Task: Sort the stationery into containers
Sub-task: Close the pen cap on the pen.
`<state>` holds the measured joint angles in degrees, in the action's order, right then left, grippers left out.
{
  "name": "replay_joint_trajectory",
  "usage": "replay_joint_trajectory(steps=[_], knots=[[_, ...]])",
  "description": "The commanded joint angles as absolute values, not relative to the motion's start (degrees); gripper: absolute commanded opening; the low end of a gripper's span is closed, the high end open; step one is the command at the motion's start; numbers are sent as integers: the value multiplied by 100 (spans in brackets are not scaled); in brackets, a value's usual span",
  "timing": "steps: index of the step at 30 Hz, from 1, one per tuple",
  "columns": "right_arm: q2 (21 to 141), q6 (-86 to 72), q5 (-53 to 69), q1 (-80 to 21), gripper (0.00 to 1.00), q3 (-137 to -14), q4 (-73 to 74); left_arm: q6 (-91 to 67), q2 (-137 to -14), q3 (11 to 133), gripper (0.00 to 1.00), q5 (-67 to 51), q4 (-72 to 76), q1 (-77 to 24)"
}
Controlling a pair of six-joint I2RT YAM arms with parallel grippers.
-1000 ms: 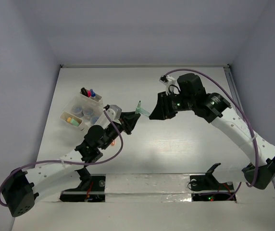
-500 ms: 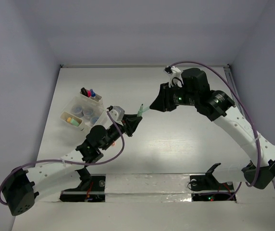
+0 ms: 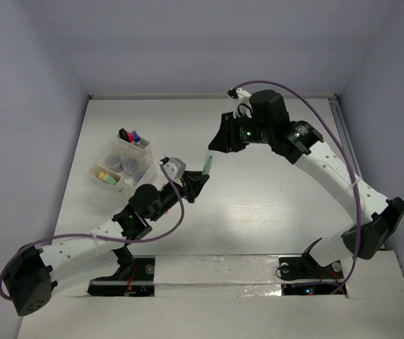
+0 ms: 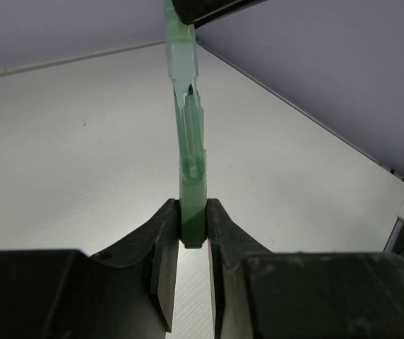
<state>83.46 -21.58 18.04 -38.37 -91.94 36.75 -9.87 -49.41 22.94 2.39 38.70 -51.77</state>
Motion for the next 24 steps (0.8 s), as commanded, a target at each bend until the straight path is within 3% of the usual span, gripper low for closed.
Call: replay_joint_trajectory(steps=[1, 24], knots=[[8411, -1934, 1722, -3788, 0, -9492, 3375, -940, -4878, 2268, 0, 52, 4210, -5238], [7954, -2267, 2197, -3841, 0, -7999, 2664, -1151, -4720, 2443, 0, 475, 4245, -5238]])
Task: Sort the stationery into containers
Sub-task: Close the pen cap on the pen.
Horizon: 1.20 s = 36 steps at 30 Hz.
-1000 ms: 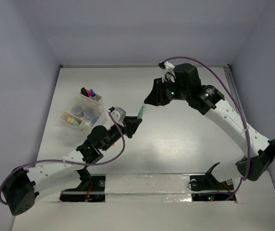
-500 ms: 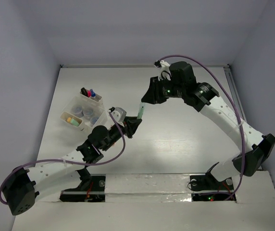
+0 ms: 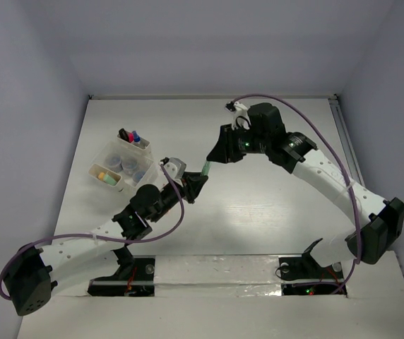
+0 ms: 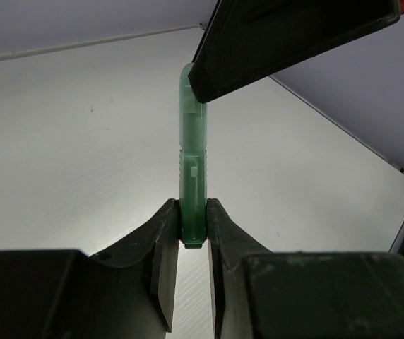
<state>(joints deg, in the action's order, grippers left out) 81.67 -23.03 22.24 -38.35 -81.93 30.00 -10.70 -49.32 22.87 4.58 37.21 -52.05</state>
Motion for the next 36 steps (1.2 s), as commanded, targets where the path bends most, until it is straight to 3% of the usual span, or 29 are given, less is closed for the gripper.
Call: replay_joint_trajectory(steps=[1, 20, 36], knots=[[7928, -2276, 2189, -3893, 0, -7876, 2602, -1151, -4711, 2461, 0, 483, 4228, -5238], [7480, -2399, 2092, -4455, 0, -6460, 2417, -1389, -4597, 3488, 0, 949, 3657, -5238], [7470, -2997, 2048, -5106, 0, -4792, 1214, -1389, -4649, 4447, 0, 1327, 3226, -5238]])
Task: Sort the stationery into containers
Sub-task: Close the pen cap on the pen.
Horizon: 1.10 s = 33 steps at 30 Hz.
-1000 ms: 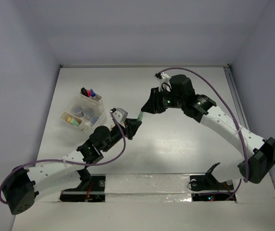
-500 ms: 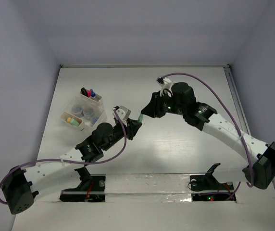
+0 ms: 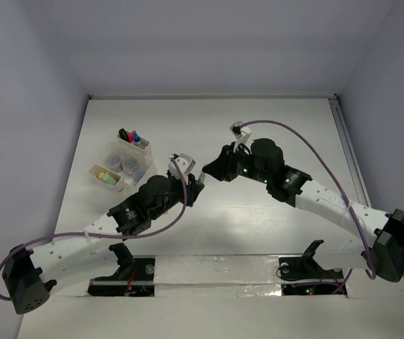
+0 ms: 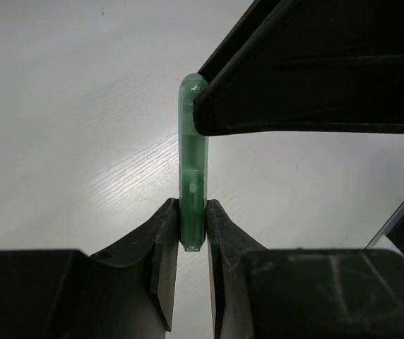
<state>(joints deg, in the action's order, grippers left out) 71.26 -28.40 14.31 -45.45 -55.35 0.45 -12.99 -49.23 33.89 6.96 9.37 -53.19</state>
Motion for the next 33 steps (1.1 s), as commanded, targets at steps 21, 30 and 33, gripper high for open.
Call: replay_joint_trajectory(steps=[21, 30, 33], knots=[[7304, -3111, 1328, -5432, 0, -5079, 721, -1854, -4395, 4079, 0, 1477, 2716, -5238], [6400, -3173, 940, -4687, 42, -5361, 685, -2224, -4219, 3455, 0, 1590, 2259, -5238], [6004, -3068, 1528, -4282, 50, -5370, 686, -2215, -4148, 3288, 0, 1609, 2206, -5186]])
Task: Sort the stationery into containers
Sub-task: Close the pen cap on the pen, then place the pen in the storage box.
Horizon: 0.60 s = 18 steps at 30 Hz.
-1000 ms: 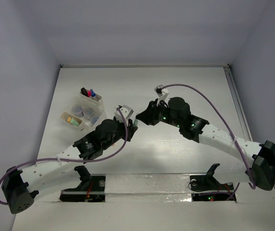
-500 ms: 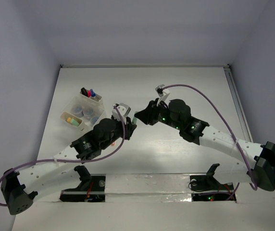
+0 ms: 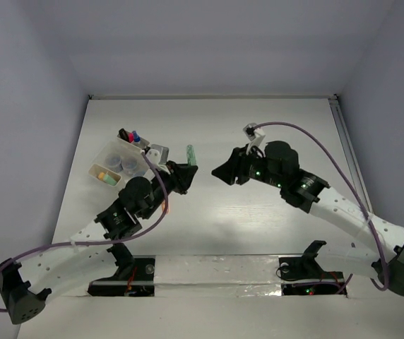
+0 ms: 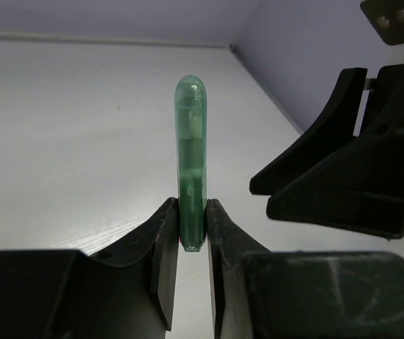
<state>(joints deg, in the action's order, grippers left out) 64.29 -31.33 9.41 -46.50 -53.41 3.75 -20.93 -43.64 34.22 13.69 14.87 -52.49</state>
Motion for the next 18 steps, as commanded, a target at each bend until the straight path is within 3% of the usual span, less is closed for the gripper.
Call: replay_joint_trajectory(steps=[1, 6, 11, 18], knots=[[5933, -2928, 1721, -4098, 52, -5414, 703, -2258, -4131, 3244, 0, 1495, 2223, -5186], [5932, -2374, 2679, -4034, 73, -5642, 335, -2382, -4026, 2927, 0, 731, 2750, -5072], [6152, -2031, 3839, -3763, 80, -5722, -684, -2575, -3999, 2892, 0, -980, 3330, -4826], [6776, -2205, 4841, -3604, 82, -6029, -1300, -2874, -3806, 2602, 0, -1977, 3937, -4395]])
